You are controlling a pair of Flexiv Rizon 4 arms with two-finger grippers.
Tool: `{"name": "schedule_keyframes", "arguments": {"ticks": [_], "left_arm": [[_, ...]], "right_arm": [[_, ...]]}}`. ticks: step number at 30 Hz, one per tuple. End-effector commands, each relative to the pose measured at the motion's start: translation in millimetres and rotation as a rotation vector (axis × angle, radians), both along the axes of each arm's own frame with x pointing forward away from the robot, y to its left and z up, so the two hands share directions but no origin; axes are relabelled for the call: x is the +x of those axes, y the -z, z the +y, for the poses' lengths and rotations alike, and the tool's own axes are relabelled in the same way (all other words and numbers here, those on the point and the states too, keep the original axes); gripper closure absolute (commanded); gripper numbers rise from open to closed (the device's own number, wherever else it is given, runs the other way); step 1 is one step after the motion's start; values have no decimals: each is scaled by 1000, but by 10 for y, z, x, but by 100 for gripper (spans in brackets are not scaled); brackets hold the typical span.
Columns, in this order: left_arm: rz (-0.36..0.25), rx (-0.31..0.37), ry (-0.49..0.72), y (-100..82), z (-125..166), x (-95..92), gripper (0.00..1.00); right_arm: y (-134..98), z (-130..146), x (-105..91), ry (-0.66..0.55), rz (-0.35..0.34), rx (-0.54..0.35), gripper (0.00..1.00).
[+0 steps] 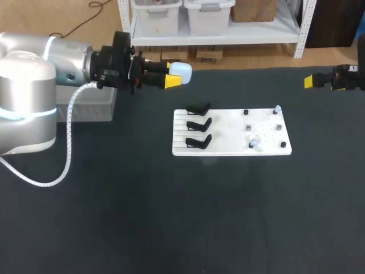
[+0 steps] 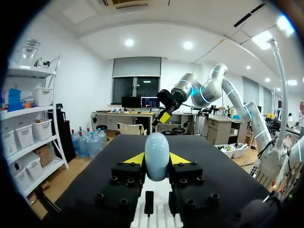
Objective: Pick up each earbud case from the left stands, insert the matching earbuds, close the lid, and place the case in the box.
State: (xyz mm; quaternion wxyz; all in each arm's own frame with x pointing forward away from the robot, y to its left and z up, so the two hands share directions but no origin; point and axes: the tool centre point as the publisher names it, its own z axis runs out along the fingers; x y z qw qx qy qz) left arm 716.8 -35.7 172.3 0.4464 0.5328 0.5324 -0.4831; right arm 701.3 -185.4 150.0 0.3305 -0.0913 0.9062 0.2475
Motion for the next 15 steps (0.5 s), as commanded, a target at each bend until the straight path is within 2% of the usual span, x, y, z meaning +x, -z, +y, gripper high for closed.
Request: {"name": "schedule_keyframes", "arguments": {"ticks": [1,7,15], "left_arm": [[5,-39,-47,7,-5,-111,100],[8,-90,-12,34,-54,-228,100],[11,-103,4,58,-50,-257,100]], "right_arm": [[-62,155,-17,-51,-14,-5,0],[-156,502,-199,-127,-24,-52,0],[-325,973,-430,-201,-46,-105,0]]}}
